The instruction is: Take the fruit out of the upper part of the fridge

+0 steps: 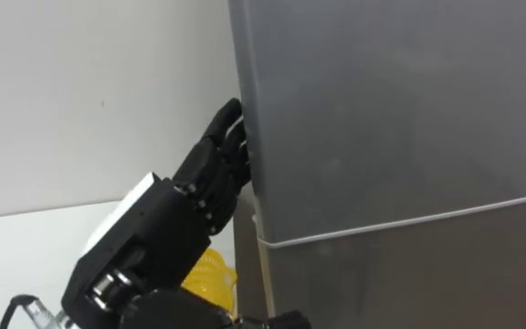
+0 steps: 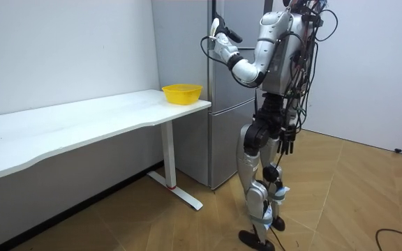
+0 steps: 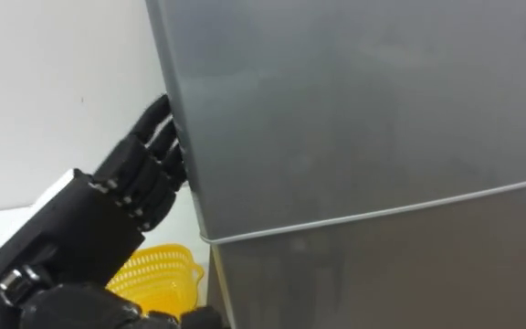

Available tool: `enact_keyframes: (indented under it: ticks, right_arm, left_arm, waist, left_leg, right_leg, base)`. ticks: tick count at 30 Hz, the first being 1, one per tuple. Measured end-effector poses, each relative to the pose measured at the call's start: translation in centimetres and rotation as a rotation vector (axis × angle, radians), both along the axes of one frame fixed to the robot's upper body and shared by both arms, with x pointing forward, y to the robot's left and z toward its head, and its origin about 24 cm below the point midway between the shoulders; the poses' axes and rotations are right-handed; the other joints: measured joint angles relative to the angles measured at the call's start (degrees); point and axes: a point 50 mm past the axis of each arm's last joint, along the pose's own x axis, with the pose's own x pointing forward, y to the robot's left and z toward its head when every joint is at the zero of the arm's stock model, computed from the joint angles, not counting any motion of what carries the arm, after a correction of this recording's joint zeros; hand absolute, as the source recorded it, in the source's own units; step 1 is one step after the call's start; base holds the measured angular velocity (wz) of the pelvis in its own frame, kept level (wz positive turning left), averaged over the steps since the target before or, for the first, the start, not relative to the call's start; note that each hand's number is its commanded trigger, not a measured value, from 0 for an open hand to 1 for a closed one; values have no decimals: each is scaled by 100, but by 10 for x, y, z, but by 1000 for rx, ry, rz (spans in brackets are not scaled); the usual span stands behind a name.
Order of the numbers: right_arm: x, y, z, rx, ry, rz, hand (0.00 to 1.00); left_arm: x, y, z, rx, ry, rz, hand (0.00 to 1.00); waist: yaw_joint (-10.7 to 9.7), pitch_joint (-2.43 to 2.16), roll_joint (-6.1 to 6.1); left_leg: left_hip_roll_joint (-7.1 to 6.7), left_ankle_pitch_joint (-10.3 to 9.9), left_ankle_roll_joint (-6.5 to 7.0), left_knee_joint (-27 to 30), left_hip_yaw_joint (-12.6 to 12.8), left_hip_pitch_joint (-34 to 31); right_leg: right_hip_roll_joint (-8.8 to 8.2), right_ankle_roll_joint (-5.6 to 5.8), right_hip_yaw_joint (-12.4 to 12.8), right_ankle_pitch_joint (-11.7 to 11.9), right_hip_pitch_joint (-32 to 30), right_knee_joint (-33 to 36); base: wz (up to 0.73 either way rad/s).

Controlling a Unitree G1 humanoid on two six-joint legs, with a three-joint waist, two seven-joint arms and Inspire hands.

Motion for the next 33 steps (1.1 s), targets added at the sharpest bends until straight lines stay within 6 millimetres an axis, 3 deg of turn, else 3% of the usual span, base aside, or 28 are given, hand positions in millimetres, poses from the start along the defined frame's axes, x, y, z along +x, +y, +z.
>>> enact_keyframes:
  ticks: [11, 12, 13, 14, 15, 16, 17, 22, 28, 29, 30, 31, 33]
  right_arm:
    - [8, 2, -1, 1, -5, 59, 0]
    - [8, 2, -1, 0, -7, 60, 0]
    - [8, 2, 0, -1, -8, 60, 0]
    - [8, 2, 0, -6, -11, 61, 0]
    - [9, 2, 0, -8, -12, 61, 0]
    - [9, 2, 0, -8, -12, 61, 0]
    - [9, 2, 0, -8, -12, 61, 0]
    - [9, 2, 0, -7, -11, 61, 0]
    - [9, 2, 0, -7, -13, 61, 0]
    - [10, 2, 0, -7, -15, 61, 0]
    - [12, 2, 0, -7, -18, 62, 0]
    - [12, 2, 0, -6, -18, 61, 0]
    - [11, 2, 0, -5, -17, 61, 0]
  left_arm:
    - [0, -8, -2, -27, 14, -21, 0]
    - [0, -10, -3, -32, 18, -20, 6]
    - [0, -11, -3, -34, 20, -21, 25]
    - [0, -11, -3, -36, 21, -22, 55]
    - [0, -12, -3, -38, 24, -21, 64]
    - [0, -12, -3, -40, 25, -20, 100]
    - [0, -12, -3, -44, 27, -13, 100]
    - [3, -5, -2, -78, 32, 64, 100]
    - [0, -5, -4, -106, 48, 26, 100]
    - [0, -5, -4, -109, 48, 22, 35]
    - [0, -5, -4, -114, 50, 11, 10]
    - [0, -6, -4, -114, 54, 10, 0]
    - [0, -6, -4, -127, 56, 10, 0]
  waist:
    - [-17, 5, -68]
    - [-19, 5, -69]
    - [-19, 5, -70]
    - [-19, 5, -70]
    - [-19, 5, -71]
    - [-19, 5, -71]
    - [-19, 5, -71]
    - [-13, 8, -86]
    - [11, -3, -105]
    - [0, -8, -98]
    - [-10, -12, -96]
    - [-10, -3, -112]
    - [-20, -14, -100]
  left_leg:
    - [-4, 0, 0, -11, 36, -33]
    - [-4, 0, 0, -11, 36, -32]
    - [-4, 0, 0, -11, 37, -31]
    - [-4, 0, 0, -11, 40, -31]
    - [-4, 0, 0, -11, 42, -31]
    - [-4, 0, 0, -11, 43, -30]
    - [-4, 0, 0, -11, 46, -30]
    - [-6, 0, 0, -11, 49, -33]
    - [-15, 0, 0, -11, 42, -22]
    - [-15, 0, 0, -11, 42, -21]
    - [-15, 0, 0, -10, 43, -8]
    - [-15, 0, 0, -10, 44, -1]
    - [-18, 0, 0, -9, 45, 4]
  right_leg:
    - [0, 0, -8, 2, 41, -22]
    - [-1, 0, -9, 2, 46, -22]
    - [-2, 0, -9, 2, 47, -21]
    - [-2, 0, -9, 2, 48, -22]
    - [-2, 0, -9, 2, 49, -22]
    - [-2, 0, -9, 2, 50, -22]
    - [-2, 0, -9, 2, 50, -22]
    - [-5, 0, -18, 2, 54, -28]
    - [-12, 10, -25, 4, 92, -48]
    - [-12, 12, -25, 6, 89, -47]
    - [-13, 13, -30, 6, 92, -45]
    - [-13, 14, -31, 6, 89, -46]
    - [-10, 15, -24, 6, 89, -58]
  base:
    - [0]
    - [0]
    - [0]
    - [0]
    - [0]
    - [0]
    - [0]
    - [0]
    - [4]
    - [0]
    - [0]
    - [0]
    - [0]
